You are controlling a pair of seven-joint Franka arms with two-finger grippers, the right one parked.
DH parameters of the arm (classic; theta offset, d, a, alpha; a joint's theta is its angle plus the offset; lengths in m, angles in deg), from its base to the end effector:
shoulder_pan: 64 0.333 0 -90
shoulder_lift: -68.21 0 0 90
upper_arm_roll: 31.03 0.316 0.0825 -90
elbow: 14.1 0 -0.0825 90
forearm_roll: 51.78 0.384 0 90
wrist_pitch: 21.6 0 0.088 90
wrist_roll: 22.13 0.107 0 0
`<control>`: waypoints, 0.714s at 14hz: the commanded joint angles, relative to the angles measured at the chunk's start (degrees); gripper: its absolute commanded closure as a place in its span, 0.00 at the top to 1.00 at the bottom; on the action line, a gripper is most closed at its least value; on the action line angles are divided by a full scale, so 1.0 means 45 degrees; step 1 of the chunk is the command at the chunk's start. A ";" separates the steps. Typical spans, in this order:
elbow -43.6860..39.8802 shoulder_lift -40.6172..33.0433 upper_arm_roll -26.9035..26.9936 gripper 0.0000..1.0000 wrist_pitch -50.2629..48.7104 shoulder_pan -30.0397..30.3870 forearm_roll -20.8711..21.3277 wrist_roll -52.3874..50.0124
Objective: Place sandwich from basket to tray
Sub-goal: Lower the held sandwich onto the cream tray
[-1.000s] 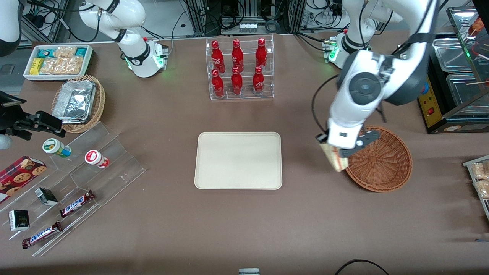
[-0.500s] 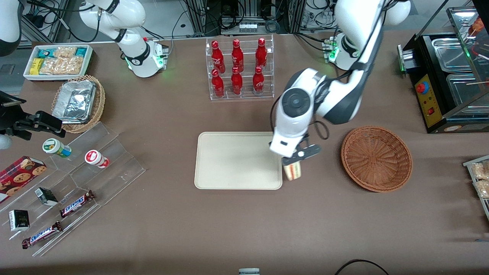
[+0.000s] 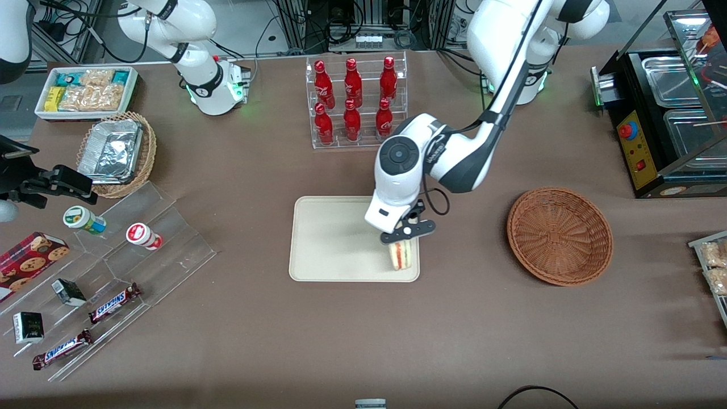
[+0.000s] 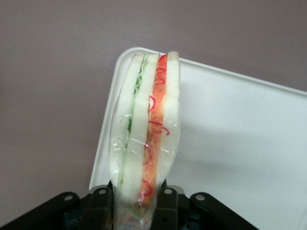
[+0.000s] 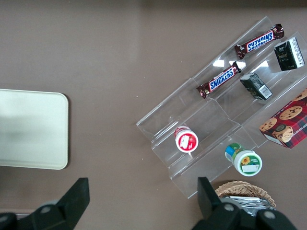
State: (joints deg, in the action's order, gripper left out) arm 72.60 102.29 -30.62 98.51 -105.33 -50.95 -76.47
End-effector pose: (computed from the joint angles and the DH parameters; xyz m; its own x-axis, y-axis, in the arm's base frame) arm 0.5321 -0.4614 0.3149 0.9746 0.2237 0.0065 0.2238 -0.9745 -0.0191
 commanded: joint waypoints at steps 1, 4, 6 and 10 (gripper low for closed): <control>-0.0322 0.0588 0.0066 0.31 0.0126 -0.0425 0.0030 0.0357; -0.0263 0.1057 0.0085 0.31 0.0165 -0.0933 0.0166 0.0475; -0.0108 0.1156 0.0085 0.31 0.0359 -0.0934 0.0672 0.0476; 0.0108 0.1331 0.0085 0.31 0.0790 -0.0934 0.0753 0.0805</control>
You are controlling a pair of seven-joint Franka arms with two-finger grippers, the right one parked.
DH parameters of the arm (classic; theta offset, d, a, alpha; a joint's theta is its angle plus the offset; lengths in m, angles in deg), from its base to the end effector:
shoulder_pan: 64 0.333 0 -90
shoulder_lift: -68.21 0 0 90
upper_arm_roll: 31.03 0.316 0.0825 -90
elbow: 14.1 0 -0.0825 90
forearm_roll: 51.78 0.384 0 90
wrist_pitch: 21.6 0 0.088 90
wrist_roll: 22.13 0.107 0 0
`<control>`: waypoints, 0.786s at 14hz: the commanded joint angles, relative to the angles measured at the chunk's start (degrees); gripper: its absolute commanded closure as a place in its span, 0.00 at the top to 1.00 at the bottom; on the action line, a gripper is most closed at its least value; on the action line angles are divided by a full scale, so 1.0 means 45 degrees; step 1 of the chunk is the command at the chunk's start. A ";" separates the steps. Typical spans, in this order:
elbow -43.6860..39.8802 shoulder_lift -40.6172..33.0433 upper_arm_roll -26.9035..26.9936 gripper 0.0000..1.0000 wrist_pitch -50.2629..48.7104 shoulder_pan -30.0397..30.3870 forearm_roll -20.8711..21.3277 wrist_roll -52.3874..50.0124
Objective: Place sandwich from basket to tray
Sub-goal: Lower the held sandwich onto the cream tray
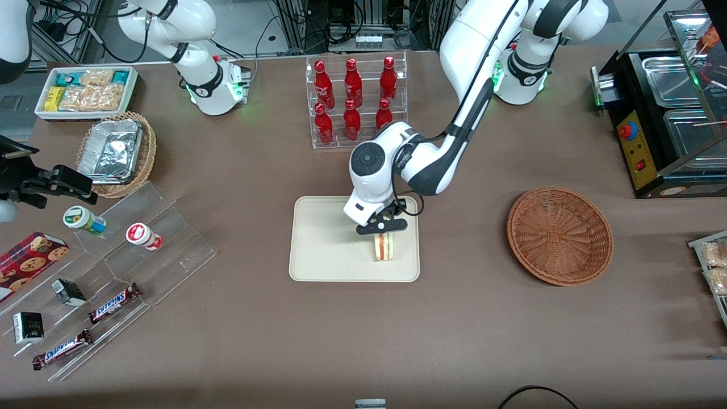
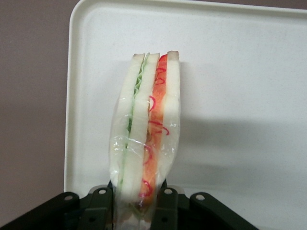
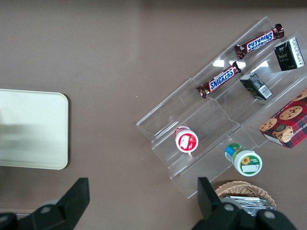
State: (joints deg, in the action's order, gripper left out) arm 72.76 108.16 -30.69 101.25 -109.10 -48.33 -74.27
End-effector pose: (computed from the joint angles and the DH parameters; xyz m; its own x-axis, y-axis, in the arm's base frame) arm 0.5008 -0.4940 0.2455 0.9957 0.0931 -0.0019 0.0926 -0.9919 -0.0871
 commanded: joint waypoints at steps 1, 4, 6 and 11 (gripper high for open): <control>0.0187 0.0029 0.0101 0.30 0.0219 -0.0095 0.0190 0.0454; 0.0227 0.0088 0.0101 0.32 0.0278 -0.0075 0.0171 0.0475; 0.0344 0.0088 0.0101 0.69 0.0239 -0.0095 0.0171 0.0456; 0.0325 -0.0204 0.0120 1.00 0.0141 -0.0037 0.0034 0.0221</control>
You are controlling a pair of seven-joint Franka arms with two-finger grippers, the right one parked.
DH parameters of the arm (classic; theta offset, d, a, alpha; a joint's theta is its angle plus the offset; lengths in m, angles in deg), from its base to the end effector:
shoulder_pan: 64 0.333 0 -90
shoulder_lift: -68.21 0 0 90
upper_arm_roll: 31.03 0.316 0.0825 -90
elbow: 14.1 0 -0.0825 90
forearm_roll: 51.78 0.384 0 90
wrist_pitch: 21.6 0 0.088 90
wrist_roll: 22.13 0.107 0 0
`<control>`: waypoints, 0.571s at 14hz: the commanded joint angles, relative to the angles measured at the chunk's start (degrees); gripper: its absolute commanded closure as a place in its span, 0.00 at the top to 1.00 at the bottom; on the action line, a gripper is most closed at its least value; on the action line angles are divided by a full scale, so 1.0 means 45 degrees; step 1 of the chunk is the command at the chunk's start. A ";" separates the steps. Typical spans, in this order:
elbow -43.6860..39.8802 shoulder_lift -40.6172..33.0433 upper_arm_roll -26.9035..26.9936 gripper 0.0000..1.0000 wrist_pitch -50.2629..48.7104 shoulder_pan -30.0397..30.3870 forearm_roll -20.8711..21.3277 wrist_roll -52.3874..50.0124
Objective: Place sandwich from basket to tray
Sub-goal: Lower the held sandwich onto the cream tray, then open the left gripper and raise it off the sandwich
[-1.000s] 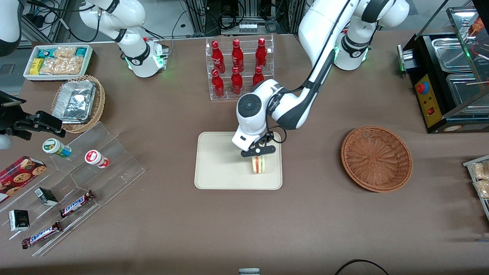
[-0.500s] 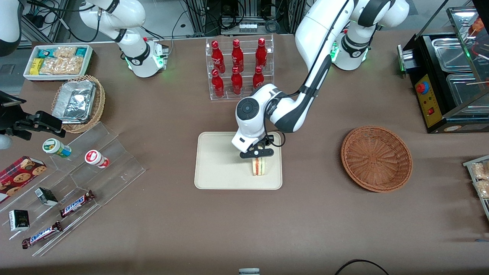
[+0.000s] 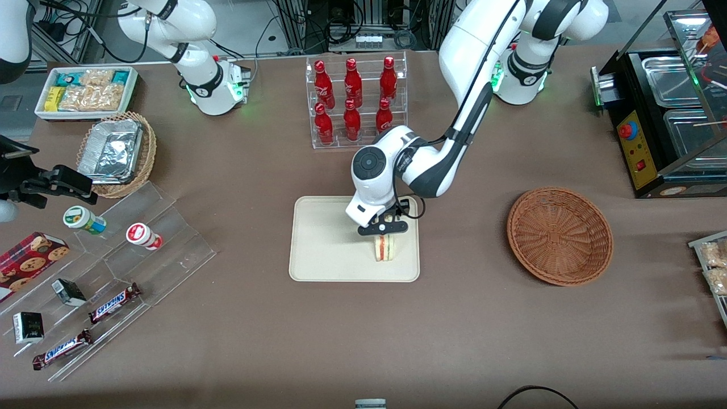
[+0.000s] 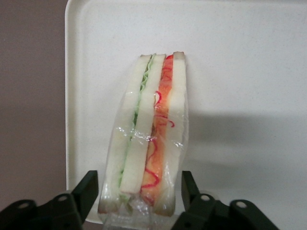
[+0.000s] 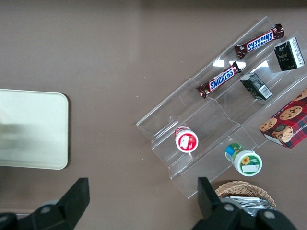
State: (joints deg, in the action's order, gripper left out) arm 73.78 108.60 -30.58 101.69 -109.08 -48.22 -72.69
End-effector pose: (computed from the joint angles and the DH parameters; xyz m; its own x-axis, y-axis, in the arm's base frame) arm 0.4984 -0.4895 0.2330 0.9977 0.0661 -0.0142 0.0644 -0.9927 -0.1020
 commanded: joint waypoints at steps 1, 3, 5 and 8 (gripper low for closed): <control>0.0079 -0.0420 0.0095 1.00 -0.0052 -0.0023 -0.0009 -0.0151; -0.0018 -0.1024 0.0134 1.00 -0.0656 0.0036 -0.0048 -0.0791; 0.0001 -0.1804 0.0193 1.00 -0.1416 0.0114 0.0029 -0.1884; 0.0001 -0.2976 0.0777 1.00 -0.1947 0.0114 0.0128 -0.2162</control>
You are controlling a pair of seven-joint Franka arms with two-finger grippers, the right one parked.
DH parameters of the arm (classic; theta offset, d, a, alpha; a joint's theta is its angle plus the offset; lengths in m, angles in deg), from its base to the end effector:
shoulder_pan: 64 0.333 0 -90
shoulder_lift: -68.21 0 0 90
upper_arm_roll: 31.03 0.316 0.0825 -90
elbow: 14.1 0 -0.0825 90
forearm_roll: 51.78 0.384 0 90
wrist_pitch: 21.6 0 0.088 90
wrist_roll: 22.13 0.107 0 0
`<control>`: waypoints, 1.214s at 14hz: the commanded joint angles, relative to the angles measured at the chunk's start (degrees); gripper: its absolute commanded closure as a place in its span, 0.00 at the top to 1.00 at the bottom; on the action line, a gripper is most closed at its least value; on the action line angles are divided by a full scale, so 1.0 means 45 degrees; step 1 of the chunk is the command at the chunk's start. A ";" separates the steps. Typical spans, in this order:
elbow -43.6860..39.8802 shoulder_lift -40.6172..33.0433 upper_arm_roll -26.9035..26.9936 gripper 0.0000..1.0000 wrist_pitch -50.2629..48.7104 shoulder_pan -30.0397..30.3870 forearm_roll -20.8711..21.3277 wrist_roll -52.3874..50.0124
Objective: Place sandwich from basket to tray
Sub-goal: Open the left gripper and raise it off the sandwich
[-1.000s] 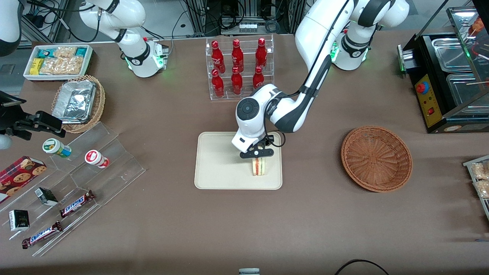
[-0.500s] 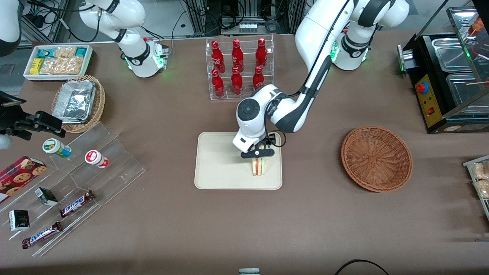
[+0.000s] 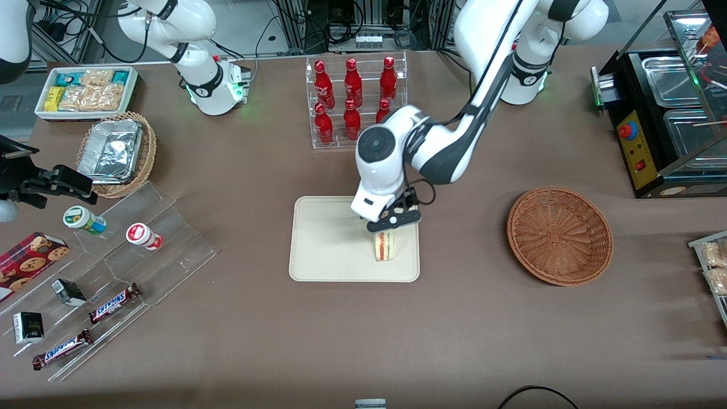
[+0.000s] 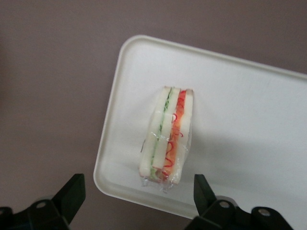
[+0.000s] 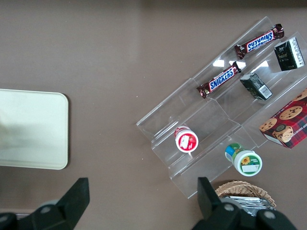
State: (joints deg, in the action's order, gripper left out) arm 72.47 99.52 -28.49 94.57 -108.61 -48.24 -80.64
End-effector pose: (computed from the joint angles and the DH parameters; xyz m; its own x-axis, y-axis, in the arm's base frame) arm 0.5170 -0.4683 0.3444 0.9674 0.2481 0.0501 0.2511 -0.9657 -0.0668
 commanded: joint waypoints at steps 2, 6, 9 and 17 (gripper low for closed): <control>0.0254 -0.1701 0.0800 1.00 -0.1161 -0.0008 0.0132 -0.0435; -0.0020 -0.3497 0.2068 1.00 -0.3193 0.0011 0.0132 -0.0163; 0.0000 -0.4398 0.2909 1.00 -0.4385 0.0031 0.0132 0.0362; 0.0097 -0.6371 0.4064 1.00 -0.6691 0.1591 -0.0044 0.3856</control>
State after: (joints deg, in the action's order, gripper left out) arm 71.78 73.79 -9.52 66.20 -103.71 -48.18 -66.81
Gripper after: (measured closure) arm 0.000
